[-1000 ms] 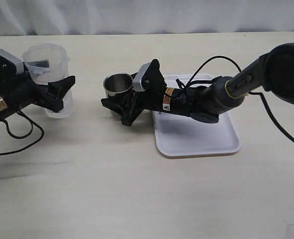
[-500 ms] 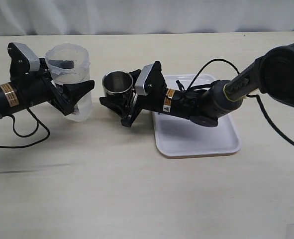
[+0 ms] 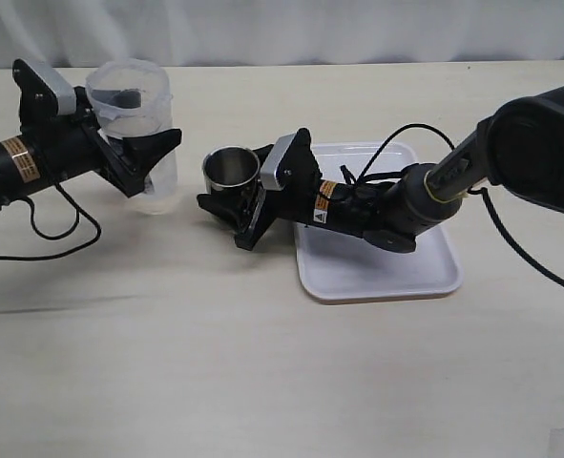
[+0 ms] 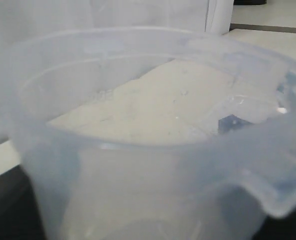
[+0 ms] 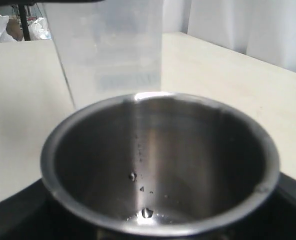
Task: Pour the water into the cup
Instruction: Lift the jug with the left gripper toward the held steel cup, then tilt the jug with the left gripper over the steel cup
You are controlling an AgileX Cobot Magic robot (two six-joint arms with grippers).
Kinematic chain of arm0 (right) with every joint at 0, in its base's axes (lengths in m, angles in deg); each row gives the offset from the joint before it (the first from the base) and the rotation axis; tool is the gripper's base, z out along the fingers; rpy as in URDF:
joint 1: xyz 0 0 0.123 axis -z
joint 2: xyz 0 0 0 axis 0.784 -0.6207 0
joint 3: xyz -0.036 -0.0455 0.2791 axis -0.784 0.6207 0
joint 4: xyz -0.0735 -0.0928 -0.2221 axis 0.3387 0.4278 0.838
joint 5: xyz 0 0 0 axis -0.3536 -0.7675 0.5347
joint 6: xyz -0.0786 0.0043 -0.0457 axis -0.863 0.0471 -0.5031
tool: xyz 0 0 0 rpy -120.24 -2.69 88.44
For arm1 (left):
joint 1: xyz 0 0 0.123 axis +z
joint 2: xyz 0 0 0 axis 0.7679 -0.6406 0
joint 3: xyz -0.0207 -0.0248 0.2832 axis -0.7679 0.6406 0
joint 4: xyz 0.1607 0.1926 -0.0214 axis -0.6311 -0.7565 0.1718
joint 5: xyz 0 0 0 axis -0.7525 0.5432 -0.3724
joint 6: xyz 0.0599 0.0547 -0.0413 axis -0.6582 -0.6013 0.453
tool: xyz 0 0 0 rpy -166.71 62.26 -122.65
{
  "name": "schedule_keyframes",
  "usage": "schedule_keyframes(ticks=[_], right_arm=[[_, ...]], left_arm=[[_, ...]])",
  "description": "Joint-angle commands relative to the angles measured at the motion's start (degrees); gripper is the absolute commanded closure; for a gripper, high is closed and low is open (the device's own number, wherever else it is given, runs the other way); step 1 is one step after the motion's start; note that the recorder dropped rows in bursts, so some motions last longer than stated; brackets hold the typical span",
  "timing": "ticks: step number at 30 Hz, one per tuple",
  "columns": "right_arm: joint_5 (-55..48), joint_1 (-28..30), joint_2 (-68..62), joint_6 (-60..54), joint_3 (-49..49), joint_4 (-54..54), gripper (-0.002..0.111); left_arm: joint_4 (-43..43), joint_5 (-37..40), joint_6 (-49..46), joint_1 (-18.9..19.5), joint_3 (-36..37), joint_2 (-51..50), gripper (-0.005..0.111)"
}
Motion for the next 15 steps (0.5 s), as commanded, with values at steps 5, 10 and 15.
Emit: schedule_keyframes(ticks=[5,10,15], right_arm=[[0.33,0.21,0.25,-0.32,-0.13,-0.13,0.104],[0.33,0.21,0.25,-0.19,-0.13,-0.13,0.104],[0.33,0.21,0.25,-0.19,-0.13,-0.13,0.104]], left_arm=[[-1.65,-0.39,-1.86,-0.59,-5.03,0.34,0.107],[-1.28,4.19,-5.83,-3.5,-7.17,0.34,0.107],[-1.39,10.81,-9.06,-7.43,-9.28,0.34,0.107]])
